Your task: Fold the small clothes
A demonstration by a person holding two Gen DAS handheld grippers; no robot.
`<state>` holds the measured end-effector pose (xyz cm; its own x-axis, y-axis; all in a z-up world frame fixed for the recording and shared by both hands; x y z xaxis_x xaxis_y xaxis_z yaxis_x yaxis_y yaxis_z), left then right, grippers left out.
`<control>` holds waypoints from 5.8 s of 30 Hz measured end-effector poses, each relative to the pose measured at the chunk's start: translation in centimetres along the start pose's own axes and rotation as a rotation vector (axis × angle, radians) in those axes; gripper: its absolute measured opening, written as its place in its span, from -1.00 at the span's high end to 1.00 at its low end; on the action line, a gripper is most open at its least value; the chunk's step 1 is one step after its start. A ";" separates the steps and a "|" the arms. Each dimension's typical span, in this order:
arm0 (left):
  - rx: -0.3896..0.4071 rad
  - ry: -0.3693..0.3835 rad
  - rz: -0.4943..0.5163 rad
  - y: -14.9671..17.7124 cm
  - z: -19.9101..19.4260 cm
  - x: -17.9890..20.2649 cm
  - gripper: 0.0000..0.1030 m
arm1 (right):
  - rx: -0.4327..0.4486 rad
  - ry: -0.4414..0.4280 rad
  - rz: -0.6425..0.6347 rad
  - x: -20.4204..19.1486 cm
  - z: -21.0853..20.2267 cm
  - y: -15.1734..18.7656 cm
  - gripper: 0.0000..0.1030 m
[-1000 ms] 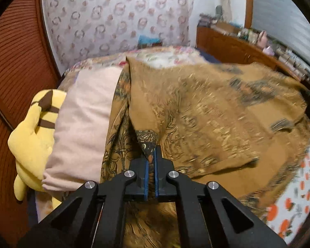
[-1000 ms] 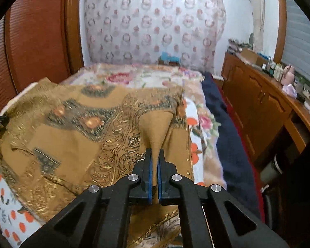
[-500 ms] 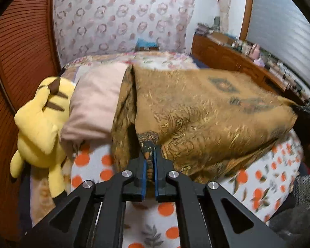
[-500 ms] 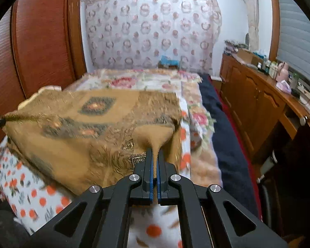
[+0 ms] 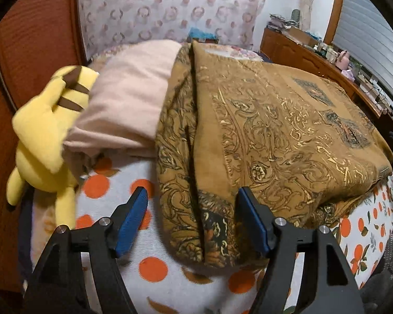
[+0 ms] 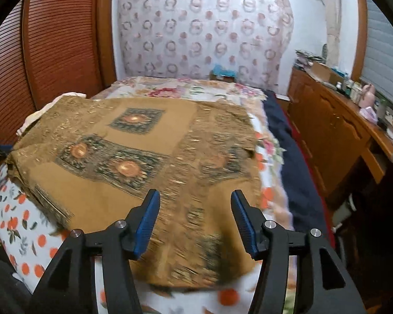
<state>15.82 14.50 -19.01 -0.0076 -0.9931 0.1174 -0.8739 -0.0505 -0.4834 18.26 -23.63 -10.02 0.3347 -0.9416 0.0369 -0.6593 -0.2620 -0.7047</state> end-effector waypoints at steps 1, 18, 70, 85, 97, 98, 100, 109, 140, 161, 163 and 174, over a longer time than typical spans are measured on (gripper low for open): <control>0.010 0.002 0.000 -0.2 0.0 0.0 -0.40 | -0.006 -0.013 -0.005 -0.4 0.6 0.1 -0.13; 0.191 0.285 0.329 -9.7 -8.5 19.9 0.87 | -0.029 -0.017 0.059 2.4 0.8 2.5 -0.13; 0.108 0.139 0.288 -11.8 -0.6 16.0 -0.59 | -0.106 -0.303 -0.316 -15.1 9.2 -8.2 -0.31; 0.095 0.162 0.246 -11.2 0.7 14.1 -0.59 | -0.185 -0.256 -0.420 -16.9 12.2 -9.2 0.83; 0.078 0.183 0.273 -10.7 1.3 16.5 -0.59 | -0.024 -0.042 -0.093 -0.3 13.0 -20.6 0.89; 0.076 0.184 0.274 -10.6 1.4 16.7 -0.59 | -0.039 0.016 -0.065 1.9 14.5 -20.8 0.88; 0.070 0.192 0.279 -10.4 1.6 17.3 -0.59 | -0.101 0.101 -0.012 5.2 17.2 -20.2 0.80; 0.063 0.215 0.298 -9.4 1.5 19.8 -0.59 | -0.133 0.097 0.083 6.3 17.2 -16.6 0.20; 0.036 0.249 0.338 -2.8 0.8 25.4 -0.59 | -0.086 -0.174 0.225 3.0 4.5 1.1 0.46; 0.011 0.259 0.354 -2.1 1.4 26.5 -0.59 | -0.024 0.025 0.118 6.1 -2.4 3.8 -0.11; -0.003 0.250 0.357 -1.8 1.9 26.4 -0.59 | -0.035 0.031 0.125 6.1 -1.3 3.8 -0.20; -0.042 0.259 0.371 -0.7 2.7 27.1 -0.51 | -0.114 0.016 0.211 7.6 3.4 3.1 -0.27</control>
<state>17.52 -12.62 -17.87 -0.4409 -0.8834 0.1587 -0.8080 0.3136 -0.4988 21.04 -30.85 -14.37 0.1716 -0.9810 -0.0908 -0.7855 -0.0806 -0.6136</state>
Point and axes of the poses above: each gripper's, at about its wrist camera, not at the fingertips, and z roughly the way its jaws point, x to its right, y to its underside, the point moved 10 cm from there along z, roughly the way its jaws point, and after that the axes turned 9 degrees about -x, right-handed, at the moved point
